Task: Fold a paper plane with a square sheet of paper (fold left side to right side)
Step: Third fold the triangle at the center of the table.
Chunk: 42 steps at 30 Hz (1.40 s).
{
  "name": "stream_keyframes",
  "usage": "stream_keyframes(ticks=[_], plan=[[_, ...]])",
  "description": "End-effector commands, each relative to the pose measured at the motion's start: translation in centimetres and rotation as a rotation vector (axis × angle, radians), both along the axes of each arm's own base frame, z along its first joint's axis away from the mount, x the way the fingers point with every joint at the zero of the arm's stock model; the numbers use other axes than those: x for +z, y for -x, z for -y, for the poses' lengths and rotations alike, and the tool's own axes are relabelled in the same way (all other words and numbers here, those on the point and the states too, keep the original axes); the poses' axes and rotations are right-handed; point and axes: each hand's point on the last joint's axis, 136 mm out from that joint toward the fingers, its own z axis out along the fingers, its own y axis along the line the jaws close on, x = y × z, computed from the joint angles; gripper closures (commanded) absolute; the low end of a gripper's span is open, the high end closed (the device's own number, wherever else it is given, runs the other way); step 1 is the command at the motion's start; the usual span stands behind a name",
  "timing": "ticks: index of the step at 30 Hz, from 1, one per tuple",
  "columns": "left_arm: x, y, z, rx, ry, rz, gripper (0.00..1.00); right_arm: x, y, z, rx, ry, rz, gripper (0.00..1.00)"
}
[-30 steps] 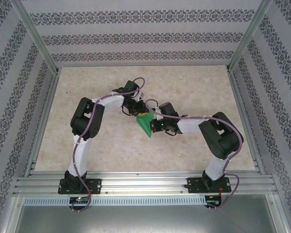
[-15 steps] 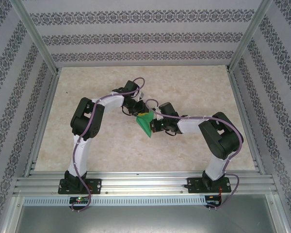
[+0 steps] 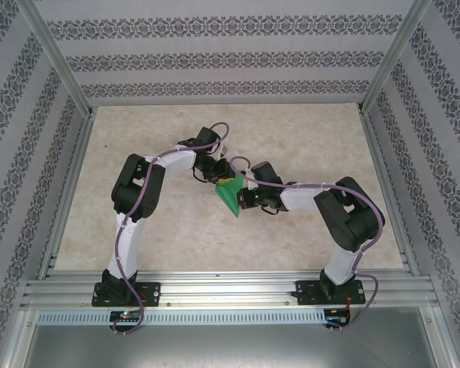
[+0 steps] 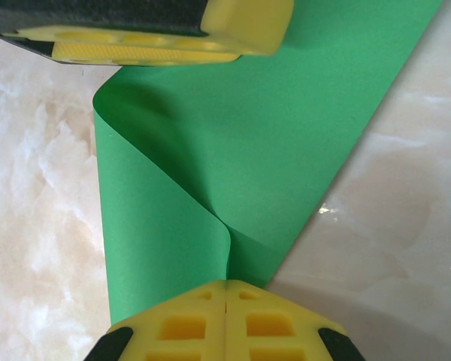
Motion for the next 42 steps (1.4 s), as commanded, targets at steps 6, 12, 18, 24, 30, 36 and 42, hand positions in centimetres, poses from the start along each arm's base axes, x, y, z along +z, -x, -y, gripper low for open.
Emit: stream_keyframes(ticks=[6,12,18,24,30,36,42], plan=[[-5.6,3.1,-1.1,-0.017,-0.11,-0.114,0.67,2.6,-0.7,-1.0,0.002,-0.042,0.06,1.0],[-5.6,3.1,-1.1,-0.018,-0.109,-0.114,0.67,1.7,-0.6,-1.0,0.003,-0.03,0.041,1.0],[-5.7,3.1,-1.1,-0.018,-0.11,-0.115,0.67,1.2,-0.9,-1.1,0.006,-0.017,0.034,1.0],[-5.7,3.2,-1.0,-0.019,-0.11,-0.116,0.67,0.6,-1.1,-1.2,0.008,-0.011,0.022,1.0],[-5.8,3.2,-1.1,-0.019,-0.11,-0.116,0.67,0.5,-0.6,-1.1,0.009,-0.015,0.013,1.0],[-5.8,3.2,-1.1,-0.019,-0.111,-0.116,0.67,0.6,-0.3,-0.8,0.002,-0.016,0.014,1.0],[-5.8,3.2,-1.1,-0.02,-0.111,-0.117,0.67,0.3,0.1,-0.9,0.004,-0.014,0.005,1.0]])
